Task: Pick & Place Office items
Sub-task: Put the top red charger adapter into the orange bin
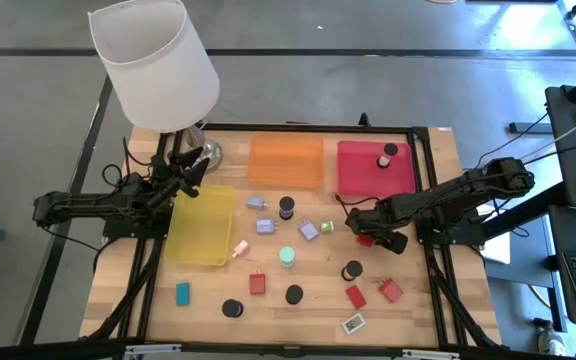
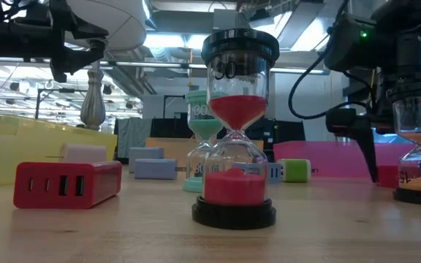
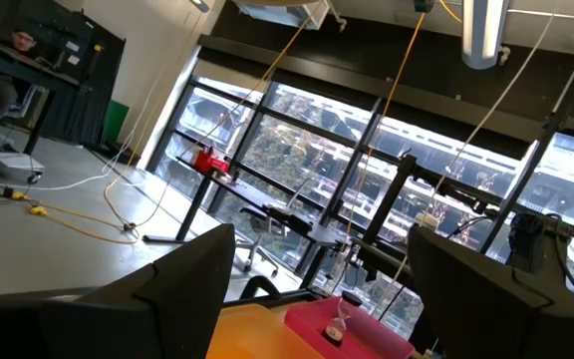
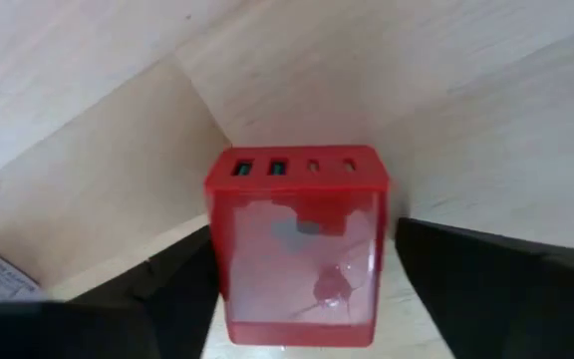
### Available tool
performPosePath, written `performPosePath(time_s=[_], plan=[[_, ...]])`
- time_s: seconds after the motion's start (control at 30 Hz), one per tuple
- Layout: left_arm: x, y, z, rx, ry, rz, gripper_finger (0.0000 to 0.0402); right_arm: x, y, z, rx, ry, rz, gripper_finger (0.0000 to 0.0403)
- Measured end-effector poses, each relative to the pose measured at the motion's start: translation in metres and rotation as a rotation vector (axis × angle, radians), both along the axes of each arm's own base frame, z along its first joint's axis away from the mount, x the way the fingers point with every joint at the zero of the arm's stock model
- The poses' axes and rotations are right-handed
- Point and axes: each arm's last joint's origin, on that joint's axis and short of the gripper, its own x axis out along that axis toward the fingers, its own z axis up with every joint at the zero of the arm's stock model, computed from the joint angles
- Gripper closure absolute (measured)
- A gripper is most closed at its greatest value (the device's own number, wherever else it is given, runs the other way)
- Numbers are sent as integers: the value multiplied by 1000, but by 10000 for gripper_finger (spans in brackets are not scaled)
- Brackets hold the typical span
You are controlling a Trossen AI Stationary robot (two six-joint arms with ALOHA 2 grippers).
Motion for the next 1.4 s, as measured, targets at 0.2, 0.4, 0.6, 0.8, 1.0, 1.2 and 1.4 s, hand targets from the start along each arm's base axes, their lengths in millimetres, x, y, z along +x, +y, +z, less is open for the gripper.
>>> performPosePath(time_s=[0.2,0.4,0.6,0.8,1.0,1.2,1.4], plan=[[0,0,0,0,0,0,107,3,0,2,-9,-14,-2,191],[0,0,0,0,0,0,107,15,-1,17,-83,-58,-14,191],[0,0,0,0,0,0,107,34,-15,60,-242,-68,-32,165],[0,0,0,0,0,0,107,50,-49,110,-452,-74,59,188],[0,0,0,0,0,0,107,66,-90,123,-511,-67,121,190],[0,0,0,0,0,-1,107,99,-127,120,-504,-8,255,175],[0,0,0,0,1,0,107,136,-154,115,-527,39,474,170]])
